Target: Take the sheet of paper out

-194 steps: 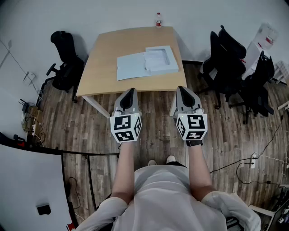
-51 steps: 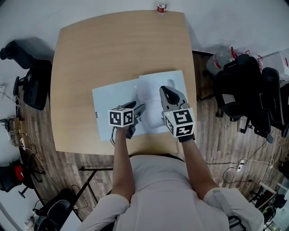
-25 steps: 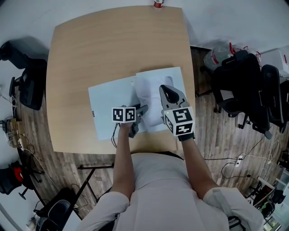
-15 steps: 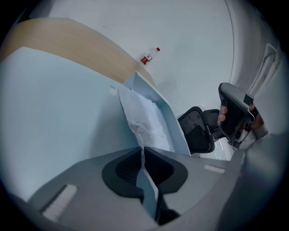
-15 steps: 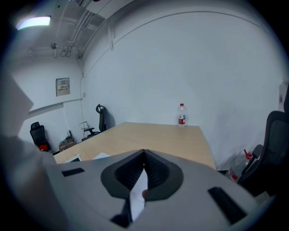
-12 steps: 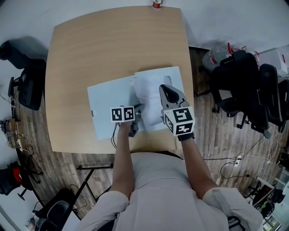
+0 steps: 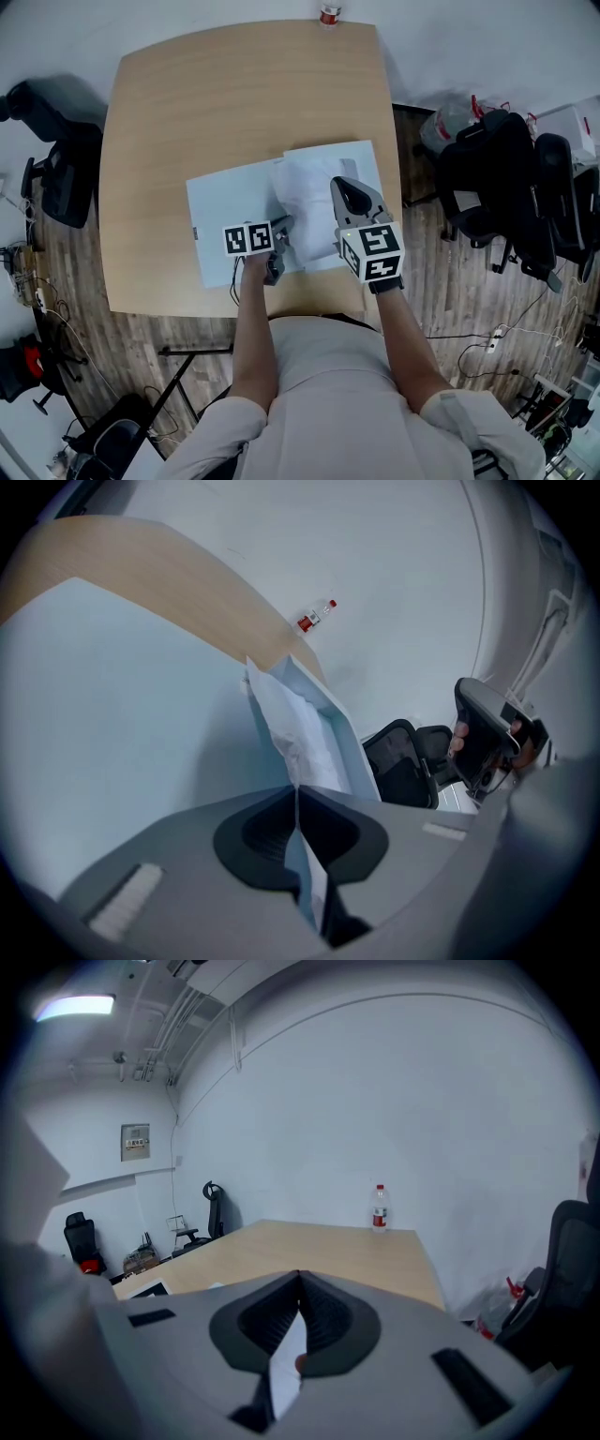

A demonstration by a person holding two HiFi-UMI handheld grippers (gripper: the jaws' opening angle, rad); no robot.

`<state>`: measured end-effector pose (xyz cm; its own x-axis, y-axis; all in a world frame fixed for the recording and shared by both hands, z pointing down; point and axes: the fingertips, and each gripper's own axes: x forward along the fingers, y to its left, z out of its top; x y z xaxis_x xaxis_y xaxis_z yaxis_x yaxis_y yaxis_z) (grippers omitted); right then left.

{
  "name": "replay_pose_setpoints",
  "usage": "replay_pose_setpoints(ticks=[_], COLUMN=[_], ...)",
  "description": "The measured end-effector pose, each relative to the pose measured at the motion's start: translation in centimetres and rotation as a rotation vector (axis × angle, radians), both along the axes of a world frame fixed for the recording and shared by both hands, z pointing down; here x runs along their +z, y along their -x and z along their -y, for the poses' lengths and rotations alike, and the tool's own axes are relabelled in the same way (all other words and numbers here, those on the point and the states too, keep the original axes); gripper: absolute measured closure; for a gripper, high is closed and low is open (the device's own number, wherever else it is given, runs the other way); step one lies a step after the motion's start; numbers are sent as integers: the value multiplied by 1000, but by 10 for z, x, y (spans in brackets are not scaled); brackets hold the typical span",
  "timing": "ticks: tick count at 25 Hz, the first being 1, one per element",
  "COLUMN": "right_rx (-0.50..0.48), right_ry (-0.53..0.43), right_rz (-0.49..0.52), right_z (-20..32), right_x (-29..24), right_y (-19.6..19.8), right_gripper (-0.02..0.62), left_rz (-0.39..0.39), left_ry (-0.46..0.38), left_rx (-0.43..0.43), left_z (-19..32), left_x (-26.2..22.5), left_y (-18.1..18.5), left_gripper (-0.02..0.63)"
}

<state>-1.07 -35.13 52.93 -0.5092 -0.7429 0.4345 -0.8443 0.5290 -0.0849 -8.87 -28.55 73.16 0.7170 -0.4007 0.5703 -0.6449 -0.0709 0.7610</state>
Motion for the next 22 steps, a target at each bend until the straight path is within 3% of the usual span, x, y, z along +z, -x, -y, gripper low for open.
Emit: replay_pose_setpoints(ticks=[12, 22], right_rx=[-14, -13], right_ry=[-52, -109], right_rz=[32, 56], right_z=[-20, -46], right_x=[-25, -51], right_y=[8, 6], right_gripper=[583, 583], left_rz=[47, 94], left_ry=[-74, -202], left_rx=[-56, -79], left_z=[-8, -16], left_x=[-31, -78], left_y=[33, 47], left_gripper=[589, 591])
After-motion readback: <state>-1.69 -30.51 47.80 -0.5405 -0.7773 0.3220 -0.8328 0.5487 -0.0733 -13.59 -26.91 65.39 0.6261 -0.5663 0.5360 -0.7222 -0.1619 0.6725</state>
